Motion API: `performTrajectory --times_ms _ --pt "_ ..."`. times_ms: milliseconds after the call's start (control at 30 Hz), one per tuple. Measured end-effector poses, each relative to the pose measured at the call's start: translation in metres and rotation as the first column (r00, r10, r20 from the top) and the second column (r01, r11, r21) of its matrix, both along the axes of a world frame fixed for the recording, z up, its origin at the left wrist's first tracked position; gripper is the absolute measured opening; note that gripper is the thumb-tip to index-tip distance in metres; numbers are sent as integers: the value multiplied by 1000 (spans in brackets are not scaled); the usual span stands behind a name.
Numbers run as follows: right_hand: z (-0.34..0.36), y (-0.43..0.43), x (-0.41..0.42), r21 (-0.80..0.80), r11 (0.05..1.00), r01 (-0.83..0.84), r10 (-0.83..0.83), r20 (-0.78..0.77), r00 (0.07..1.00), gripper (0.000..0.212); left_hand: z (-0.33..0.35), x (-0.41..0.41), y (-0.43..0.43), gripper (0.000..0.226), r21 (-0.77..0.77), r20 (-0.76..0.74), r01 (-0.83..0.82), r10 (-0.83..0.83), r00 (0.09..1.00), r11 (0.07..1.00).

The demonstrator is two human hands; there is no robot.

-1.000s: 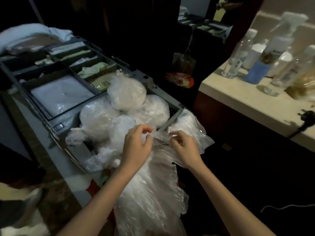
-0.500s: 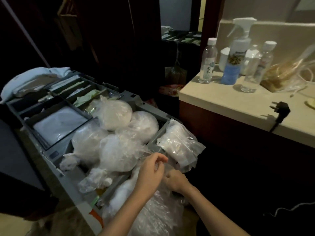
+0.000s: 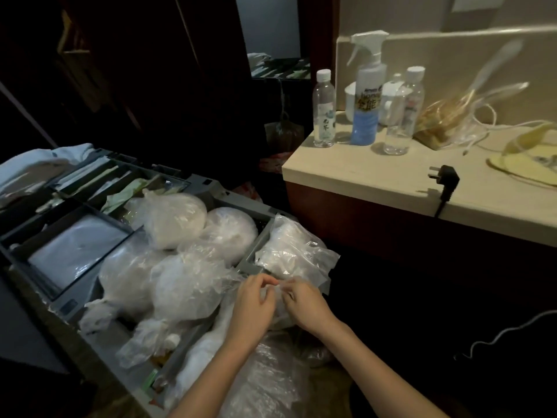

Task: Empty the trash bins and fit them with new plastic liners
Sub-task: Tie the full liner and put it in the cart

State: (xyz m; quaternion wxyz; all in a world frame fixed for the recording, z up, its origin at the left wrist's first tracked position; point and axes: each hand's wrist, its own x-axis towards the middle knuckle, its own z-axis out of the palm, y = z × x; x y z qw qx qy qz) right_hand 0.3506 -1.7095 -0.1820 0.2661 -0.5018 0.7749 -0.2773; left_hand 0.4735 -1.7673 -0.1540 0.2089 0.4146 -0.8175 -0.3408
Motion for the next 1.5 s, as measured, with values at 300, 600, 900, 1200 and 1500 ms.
performTrajectory --times_ms 300,600,900,1200,1500 --pt "37 22 -29 -229 972 59 -81 -84 993 34 -12 -14 0 33 45 30 -12 11 999 999" --pt "82 47 -42 -464 863 198 -189 65 980 36 11 -15 0 11 -61 -131 -104 95 987 993" --pt "132 53 -69 -539 755 373 -185 370 910 46 113 -21 4 7 -165 -416 -118 39 908 979" --pt "164 57 -65 -574 714 401 -225 354 908 9 154 -12 9 7 -268 -412 -86 -34 910 960" --pt "176 78 -65 -518 733 441 -150 510 847 18 154 -1 10 8 -258 -390 -104 -5 921 961"
